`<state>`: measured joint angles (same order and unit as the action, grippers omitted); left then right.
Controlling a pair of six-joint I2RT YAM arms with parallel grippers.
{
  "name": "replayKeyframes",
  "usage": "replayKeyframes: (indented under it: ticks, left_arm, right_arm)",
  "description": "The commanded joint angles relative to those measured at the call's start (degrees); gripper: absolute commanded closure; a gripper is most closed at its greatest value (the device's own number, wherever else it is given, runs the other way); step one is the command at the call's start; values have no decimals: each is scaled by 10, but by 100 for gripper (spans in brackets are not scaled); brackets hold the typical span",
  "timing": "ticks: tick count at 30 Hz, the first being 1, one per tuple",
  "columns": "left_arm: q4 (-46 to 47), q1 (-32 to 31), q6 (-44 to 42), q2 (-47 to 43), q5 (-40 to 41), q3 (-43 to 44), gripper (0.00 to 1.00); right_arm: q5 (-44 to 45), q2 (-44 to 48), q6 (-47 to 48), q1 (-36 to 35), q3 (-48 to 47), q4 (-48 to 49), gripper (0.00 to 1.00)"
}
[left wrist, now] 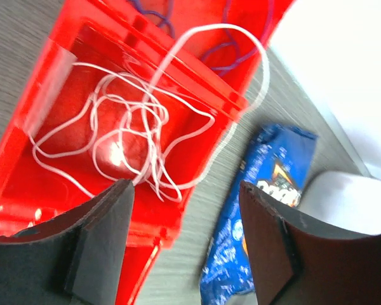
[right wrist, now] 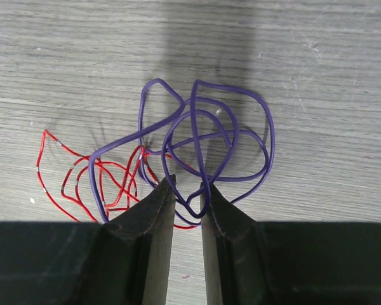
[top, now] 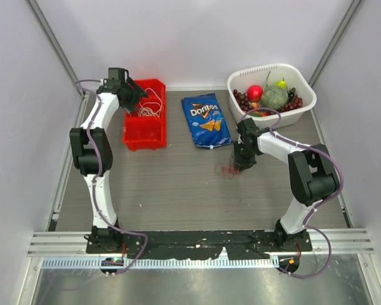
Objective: Untangle the cables
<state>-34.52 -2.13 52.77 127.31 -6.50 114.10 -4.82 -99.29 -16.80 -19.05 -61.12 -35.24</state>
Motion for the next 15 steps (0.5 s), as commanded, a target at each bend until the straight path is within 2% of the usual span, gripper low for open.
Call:
replayKeyframes:
  ticks: [1, 4, 7, 10, 13, 15]
  left_arm:
    - [46, -2, -21, -93, -44, -38, 27]
    - [44, -2, -34, -131, -44, -64, 21]
    - [26, -2, -60, -159, -34, -75, 20]
    - [27, -3, -78, -179, -30, -90, 25]
    - [69, -9, -70, -181, -42, -117, 26]
    - [133, -13, -38, -176, -60, -149, 24]
  right_arm:
    - [-21, 6, -9, -6, -7, 12, 73]
    - [-25, 5, -9, -10, -7, 15, 72]
    - [-25, 7, -9, -15, -7, 19, 73]
    - [-21, 15, -7, -18, -5, 20, 73]
    - [-19, 26, -6, -17, -1, 23, 73]
    - [-17, 32, -5, -18, 3, 25, 73]
